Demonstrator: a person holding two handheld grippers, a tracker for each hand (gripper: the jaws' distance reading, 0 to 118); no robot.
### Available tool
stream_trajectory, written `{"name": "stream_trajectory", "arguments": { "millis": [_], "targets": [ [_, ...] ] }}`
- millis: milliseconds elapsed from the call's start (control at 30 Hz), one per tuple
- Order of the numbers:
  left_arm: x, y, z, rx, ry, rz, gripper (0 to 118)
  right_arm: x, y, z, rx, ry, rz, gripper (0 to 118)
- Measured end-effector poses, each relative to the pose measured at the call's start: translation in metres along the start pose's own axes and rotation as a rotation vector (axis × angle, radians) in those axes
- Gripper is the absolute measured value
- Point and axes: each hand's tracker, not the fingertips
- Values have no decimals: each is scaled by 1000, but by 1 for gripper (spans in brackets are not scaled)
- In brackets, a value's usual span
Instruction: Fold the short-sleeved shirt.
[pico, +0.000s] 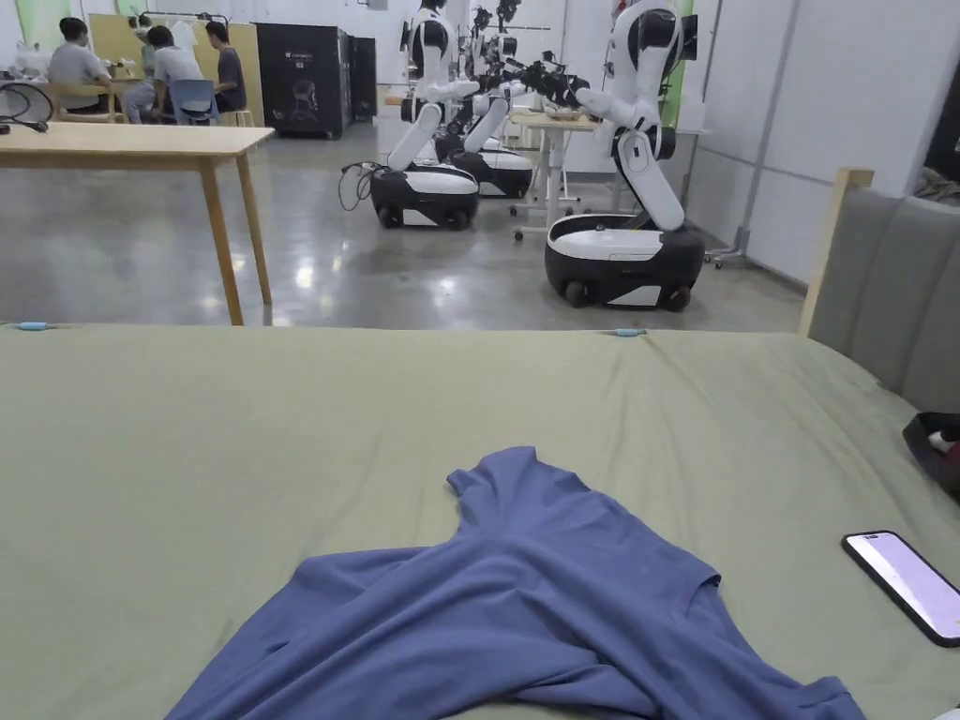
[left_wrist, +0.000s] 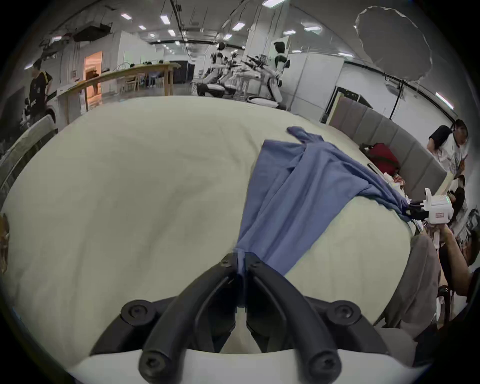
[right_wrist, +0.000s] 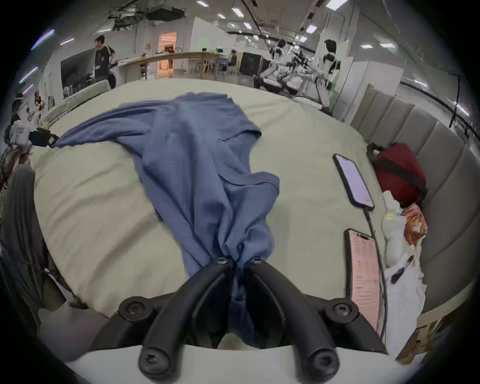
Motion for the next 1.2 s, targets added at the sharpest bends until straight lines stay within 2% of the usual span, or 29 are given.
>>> {"name": "stream_trajectory", "arguments": {
  "millis": [33, 67, 100, 133, 167, 233, 333, 400, 433, 467, 500, 533, 567, 600, 733, 833, 867, 900, 933, 967, 1033, 1133, 1200],
  "targets": [
    [-1, 0, -2, 0, -1, 7, 4, -1, -1, -1, -1, 0, -5, 13],
    [-2, 1, -3, -7, 0, 22, 10, 3, 0, -3, -2, 1, -9, 25],
    [0, 0, -1, -1, 0, 36, 39, 7, 0, -2, -3, 2, -12, 63],
    [-1, 0, -1, -3, 0, 48, 80, 10, 1, -2, -5, -11, -16, 96],
    [-1, 1, -1, -9, 7, 53, 116, 10, 0, 2, -10, -48, -21, 118],
    [3, -8, 10, 51, -23, 66, 115, 20, -5, 18, 65, -78, -48, 118],
    [12, -4, 34, 72, 38, 52, 116, 22, -1, 57, 172, -62, -143, 118],
    [12, -4, 53, 155, 43, 57, 116, 19, 2, 88, 272, -96, -180, 118],
    [15, -4, 63, 170, 43, 66, 116, 16, 4, 103, 317, -109, -210, 117],
    [15, -4, 74, 206, 39, 74, 115, 13, 5, 119, 378, -82, -247, 112],
    [15, -5, 84, 230, 38, 72, 106, 10, 4, 131, 436, -47, -268, 88],
    [18, -6, 92, 266, 60, 62, 83, 7, 4, 138, 472, -40, -270, 53],
    [22, -7, 100, 291, 95, 55, 42, -7, 7, 148, 504, -62, -273, 15],
    [25, -8, 105, 283, 147, 42, 0, -14, 9, 153, 522, -93, -264, 2],
    [13, -4, 104, 265, 102, 58, 0, -36, 20, 165, 549, -44, -227, 1],
    [2, 0, 76, 207, 91, 43, 2, -44, 30, 166, 548, -3, -213, 1],
    [-1, 3, 65, 171, 91, 40, 18, -48, 32, 166, 544, -3, -204, 1],
    [7, 4, 62, 139, 91, 38, 65, -51, 34, 167, 541, -4, -193, 1],
    [5, 6, 51, 101, 90, 37, 104, -53, 35, 167, 537, 2, -187, 1],
    [3, 7, 39, 58, 69, 33, 117, -53, 35, 164, 533, 10, -183, 1],
    [14, 6, 33, 75, 42, 15, 113, -57, 34, 165, 532, 12, -182, 1],
    [19, 6, 12, -1, 74, -42, 113, -57, 33, 164, 517, 13, -183, 1],
    [-9, 4, -6, -12, 84, -67, 110, -60, 32, 164, 506, 3, -177, 1]
  ]
}}
